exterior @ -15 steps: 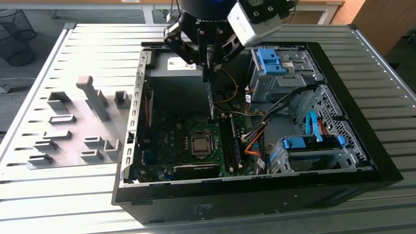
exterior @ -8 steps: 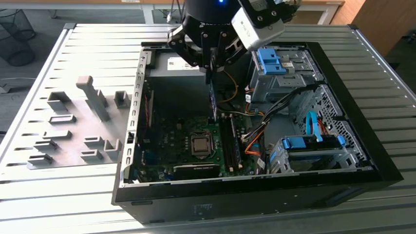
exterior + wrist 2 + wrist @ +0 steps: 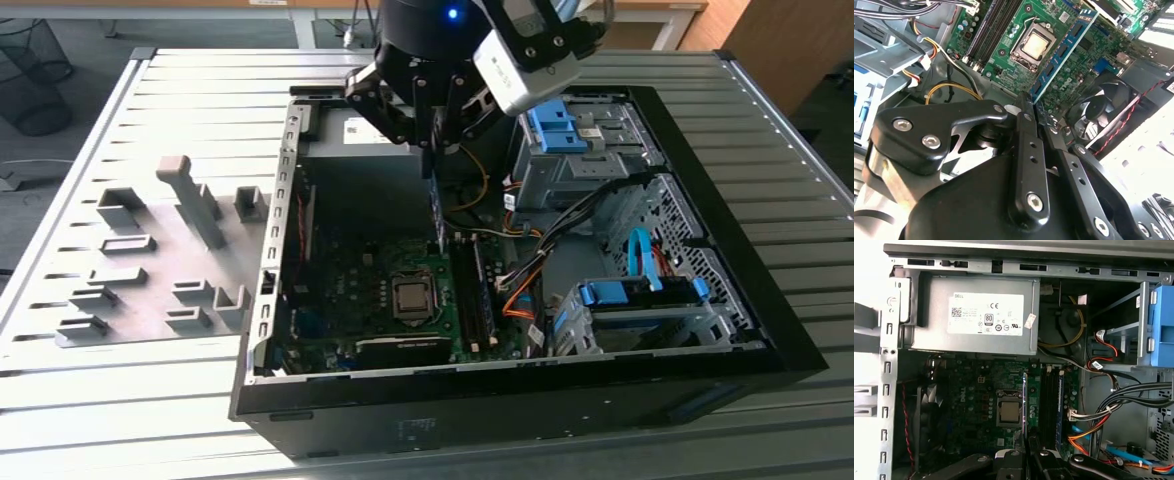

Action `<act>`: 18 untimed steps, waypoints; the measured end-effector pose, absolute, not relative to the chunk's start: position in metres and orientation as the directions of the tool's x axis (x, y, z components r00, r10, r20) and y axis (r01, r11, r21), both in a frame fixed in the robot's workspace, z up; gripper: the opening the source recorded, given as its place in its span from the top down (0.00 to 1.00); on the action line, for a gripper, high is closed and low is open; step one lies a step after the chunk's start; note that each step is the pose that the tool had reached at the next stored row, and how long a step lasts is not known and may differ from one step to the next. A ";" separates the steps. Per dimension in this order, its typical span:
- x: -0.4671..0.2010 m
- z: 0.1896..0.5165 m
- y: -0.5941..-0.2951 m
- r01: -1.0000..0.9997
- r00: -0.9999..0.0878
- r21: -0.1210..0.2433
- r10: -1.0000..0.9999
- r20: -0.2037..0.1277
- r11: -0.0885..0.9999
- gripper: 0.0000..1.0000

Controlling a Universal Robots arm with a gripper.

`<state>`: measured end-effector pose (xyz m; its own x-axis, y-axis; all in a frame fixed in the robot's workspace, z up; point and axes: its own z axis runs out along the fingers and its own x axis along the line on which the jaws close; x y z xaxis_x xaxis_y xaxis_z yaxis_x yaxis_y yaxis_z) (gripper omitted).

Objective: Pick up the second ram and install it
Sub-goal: 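Insert the second ram into the second slot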

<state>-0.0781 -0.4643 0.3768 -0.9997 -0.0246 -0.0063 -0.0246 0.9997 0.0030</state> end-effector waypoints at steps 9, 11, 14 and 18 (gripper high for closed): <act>-0.078 0.375 -0.464 -0.025 -1.000 0.003 -0.025 -0.006 1.000 0.86; -0.078 0.375 -0.464 -0.025 -1.000 0.003 -0.025 -0.006 1.000 0.86; -0.078 0.375 -0.464 -0.025 -1.000 0.003 -0.025 -0.006 1.000 0.86; -0.078 0.374 -0.464 -0.025 -1.000 0.003 -0.025 -0.006 1.000 0.86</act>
<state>-0.0781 -0.4643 0.3741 -0.9997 -0.0246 -0.0064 -0.0246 0.9997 0.0033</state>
